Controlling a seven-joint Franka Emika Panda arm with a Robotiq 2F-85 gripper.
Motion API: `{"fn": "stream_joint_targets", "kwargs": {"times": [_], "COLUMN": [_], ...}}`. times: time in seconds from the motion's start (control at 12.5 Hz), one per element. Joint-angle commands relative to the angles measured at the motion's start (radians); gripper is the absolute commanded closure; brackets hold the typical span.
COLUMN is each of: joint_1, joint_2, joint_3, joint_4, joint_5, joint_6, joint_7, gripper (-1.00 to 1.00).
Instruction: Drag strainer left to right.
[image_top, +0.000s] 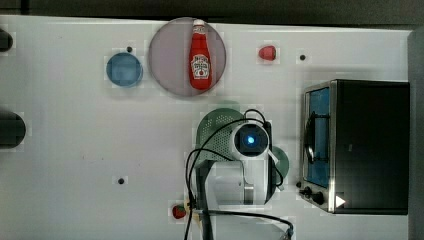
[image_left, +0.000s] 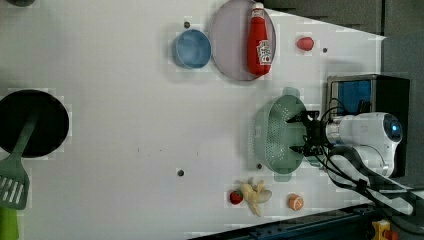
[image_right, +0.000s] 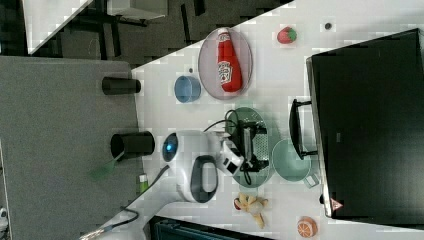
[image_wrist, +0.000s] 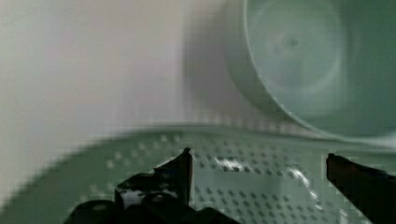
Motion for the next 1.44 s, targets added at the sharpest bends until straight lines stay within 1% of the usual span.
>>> {"fn": "stream_joint_targets", "kwargs": {"times": [0.08, 0.24, 0.32, 0.4, 0.56, 0.64, 0.72, 0.88, 0.96, 1.12, 1.44], "joint_1": [0.028, 0.029, 0.029, 0.029, 0.028, 0.028, 0.028, 0.028, 0.028, 0.028, 0.028], "joint_2": [-0.181, -0.283, -0.334, -0.384, -0.476, -0.516, -0.548, -0.587, -0.596, -0.596, -0.595], "joint_3": [0.067, 0.079, 0.081, 0.080, 0.072, 0.064, 0.059, 0.059, 0.058, 0.050, 0.036], "joint_4": [0.054, 0.126, 0.167, 0.210, 0.303, 0.354, 0.406, 0.493, 0.523, 0.566, 0.576], "joint_5": [0.000, 0.017, 0.062, 0.128, 0.285, 0.315, 0.304, 0.263, 0.265, 0.272, 0.270], "joint_6": [-0.159, -0.329, -0.423, -0.529, -0.731, -0.820, -0.893, -1.034, -1.090, -1.123, -1.122], "joint_7": [-0.222, -0.339, -0.389, -0.459, -0.626, -0.695, -0.735, -0.739, -0.739, -0.748, -0.783], "gripper": [-1.00, -1.00, -1.00, -1.00, -1.00, -1.00, -1.00, -1.00, -1.00, -1.00, -1.00]}}
